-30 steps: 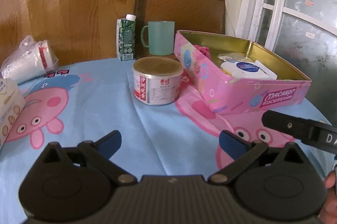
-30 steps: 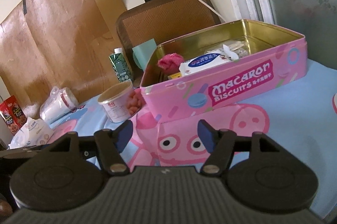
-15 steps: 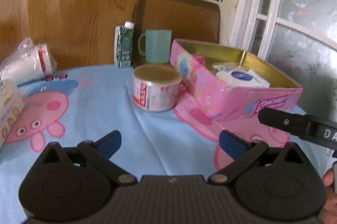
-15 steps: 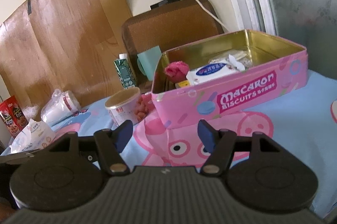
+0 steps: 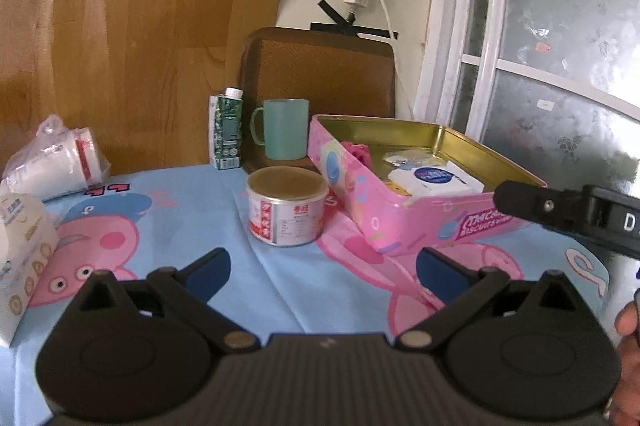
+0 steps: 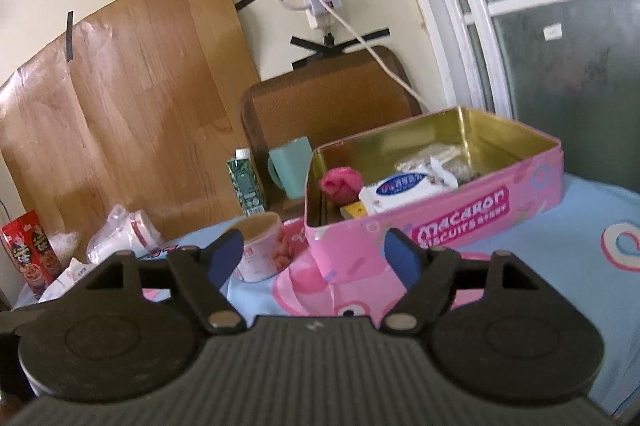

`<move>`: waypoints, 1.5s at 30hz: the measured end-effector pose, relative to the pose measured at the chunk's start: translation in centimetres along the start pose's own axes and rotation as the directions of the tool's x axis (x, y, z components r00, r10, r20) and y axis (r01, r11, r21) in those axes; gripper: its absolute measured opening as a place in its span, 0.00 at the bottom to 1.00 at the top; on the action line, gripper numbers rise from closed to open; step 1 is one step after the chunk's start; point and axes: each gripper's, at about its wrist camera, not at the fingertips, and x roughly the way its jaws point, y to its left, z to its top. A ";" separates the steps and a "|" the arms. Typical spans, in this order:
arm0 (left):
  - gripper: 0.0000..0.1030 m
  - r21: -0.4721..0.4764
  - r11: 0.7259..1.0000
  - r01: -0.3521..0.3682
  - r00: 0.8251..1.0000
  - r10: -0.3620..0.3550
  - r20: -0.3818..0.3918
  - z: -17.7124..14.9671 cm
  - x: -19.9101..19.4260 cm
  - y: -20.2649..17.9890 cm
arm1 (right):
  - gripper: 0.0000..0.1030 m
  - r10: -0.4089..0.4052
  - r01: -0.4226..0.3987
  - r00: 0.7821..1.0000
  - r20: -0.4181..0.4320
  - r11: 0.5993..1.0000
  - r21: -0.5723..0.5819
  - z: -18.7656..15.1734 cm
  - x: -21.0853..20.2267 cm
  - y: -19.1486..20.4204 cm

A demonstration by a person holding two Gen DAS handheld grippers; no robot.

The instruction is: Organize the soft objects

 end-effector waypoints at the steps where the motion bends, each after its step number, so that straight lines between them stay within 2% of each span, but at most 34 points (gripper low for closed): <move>1: 1.00 -0.003 1.000 -0.005 1.000 0.005 -0.001 -0.1 -0.1 0.2 | 0.79 -0.003 0.003 1.000 0.001 1.000 -0.008 -0.1 0.1 0.2; 9: 1.00 0.009 0.998 -0.056 0.998 0.056 0.009 -0.5 -1.8 1.8 | 0.80 0.024 -0.023 0.998 -0.053 1.000 0.001 -0.7 1.3 1.1; 15: 1.00 0.011 0.997 -0.070 0.997 0.070 0.030 -0.5 -2.8 2.3 | 0.83 0.043 -0.044 0.999 -0.033 0.999 -0.026 -1.1 0.9 2.5; 23: 1.00 -0.016 0.994 -0.109 0.994 0.110 0.024 -0.6 -2.8 3.0 | 0.86 0.004 -0.004 1.000 0.022 1.000 0.001 -0.8 0.6 2.3; 31: 1.00 0.002 0.989 -0.149 0.989 0.149 0.023 -0.4 -3.0 3.2 | 0.87 -0.014 0.014 1.000 -0.021 0.999 0.038 -1.2 1.4 1.9; 39: 1.00 0.021 0.988 -0.154 0.986 0.155 -0.059 -0.6 -1.6 2.8 | 0.87 -0.018 0.020 0.999 -0.037 0.998 0.054 -1.4 1.6 1.5; 45: 1.00 0.026 0.989 -0.147 0.986 0.148 -0.073 -0.6 -1.5 2.8 | 0.87 -0.025 0.028 0.999 -0.040 0.997 0.073 -1.5 1.4 1.1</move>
